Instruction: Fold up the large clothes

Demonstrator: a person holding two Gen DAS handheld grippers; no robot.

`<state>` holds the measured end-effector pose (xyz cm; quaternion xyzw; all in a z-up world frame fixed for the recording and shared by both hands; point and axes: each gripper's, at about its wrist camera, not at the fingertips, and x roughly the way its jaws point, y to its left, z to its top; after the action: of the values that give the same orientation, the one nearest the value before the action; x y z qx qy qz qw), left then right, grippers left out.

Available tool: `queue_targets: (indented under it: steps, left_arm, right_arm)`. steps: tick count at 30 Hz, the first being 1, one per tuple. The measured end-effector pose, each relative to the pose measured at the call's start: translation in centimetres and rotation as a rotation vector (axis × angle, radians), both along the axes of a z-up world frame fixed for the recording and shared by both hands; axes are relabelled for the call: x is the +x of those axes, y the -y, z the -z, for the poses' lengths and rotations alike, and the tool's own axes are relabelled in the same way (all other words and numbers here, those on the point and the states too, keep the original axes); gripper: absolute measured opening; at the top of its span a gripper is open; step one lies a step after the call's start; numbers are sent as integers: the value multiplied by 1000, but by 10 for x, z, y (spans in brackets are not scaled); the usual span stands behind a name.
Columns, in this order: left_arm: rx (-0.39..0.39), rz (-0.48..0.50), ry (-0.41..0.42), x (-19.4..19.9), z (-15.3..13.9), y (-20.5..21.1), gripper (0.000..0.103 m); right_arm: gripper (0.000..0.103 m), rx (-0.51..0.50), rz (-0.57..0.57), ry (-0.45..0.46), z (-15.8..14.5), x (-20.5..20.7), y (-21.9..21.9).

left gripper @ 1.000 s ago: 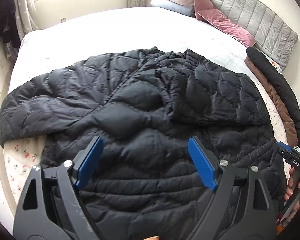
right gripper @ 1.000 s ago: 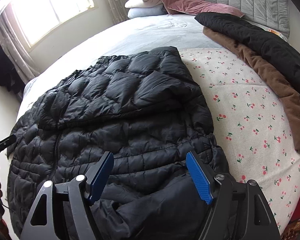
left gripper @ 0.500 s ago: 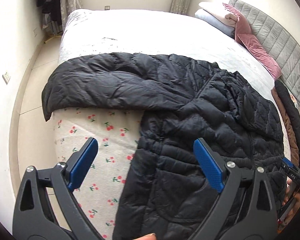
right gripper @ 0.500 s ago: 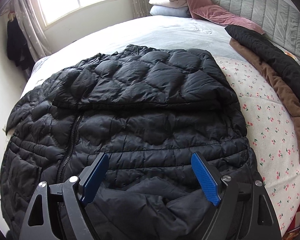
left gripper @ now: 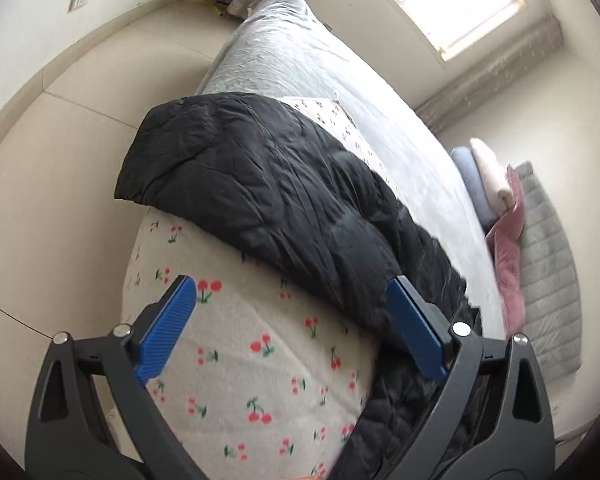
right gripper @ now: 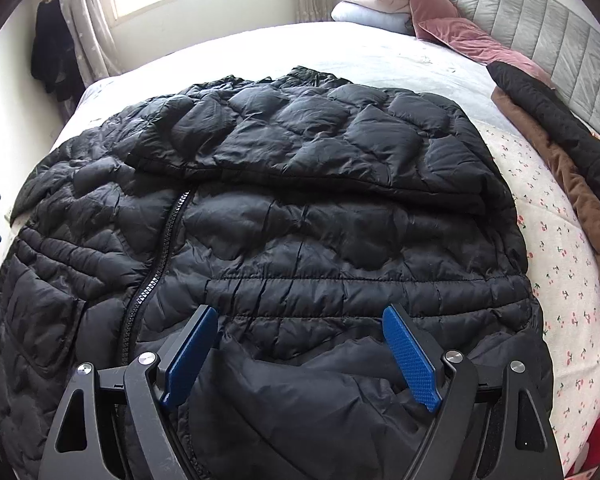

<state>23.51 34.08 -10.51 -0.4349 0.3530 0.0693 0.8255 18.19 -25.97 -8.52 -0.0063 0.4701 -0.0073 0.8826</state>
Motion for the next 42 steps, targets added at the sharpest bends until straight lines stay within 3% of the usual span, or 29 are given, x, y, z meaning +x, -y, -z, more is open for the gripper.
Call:
queue_targets:
  steps: [3, 6, 8, 10, 11, 14, 16, 18, 23, 26, 30, 32, 33, 35, 38, 42]
  left_arm:
    - [-96, -57, 13, 22, 18, -17, 84]
    - [-141, -161, -3, 36, 34, -30, 72]
    - [-143, -226, -23, 39, 39, -37, 45]
    - [-149, -244, -18, 43, 36, -40, 9]
    - [-126, -248, -17, 44, 28, -37, 6]
    - [93, -225, 7, 47, -21, -9, 5]
    - [243, -184, 71, 50, -62, 22, 4]
    - [343, -113, 150, 51, -99, 56, 4]
    - [525, 126, 289, 56, -170, 156, 4]
    - [585, 278, 348, 59, -192, 221, 4]
    - [626, 498, 390, 59, -195, 311, 5]
    - [606, 644, 382, 60, -183, 354, 7]
    - [592, 739, 359, 60, -173, 375, 12]
    - [611, 900, 276, 58, -146, 415, 41]
    - [655, 953, 257, 42, -124, 429, 47]
    - [586, 928, 254, 30, -122, 393, 56]
  right_arm:
    - [86, -8, -8, -6, 2, 0, -2]
    - [86, -11, -9, -12, 4, 1, -3]
    - [86, -11, -9, -15, 6, 0, -3]
    - [86, -11, -7, -17, 6, 1, -1]
    - [86, -11, -4, -16, 7, 2, -1]
    - [86, -6, 11, -10, 5, 2, 4]
    - [86, -1, 17, -6, 3, 2, 7]
    - [86, 2, 20, 2, 1, 0, 9]
    - [86, 16, 28, 22, -6, -2, 14]
    - [86, 23, 37, 27, -8, -2, 16]
    - [86, 34, 50, 34, -11, -3, 21]
    - [86, 42, 57, 35, -11, -4, 23]
    - [86, 45, 60, 34, -11, -4, 25]
    - [86, 50, 67, 31, -10, -3, 27]
    - [86, 59, 78, 31, -11, -5, 31]
    - [86, 68, 96, 34, -11, -6, 37]
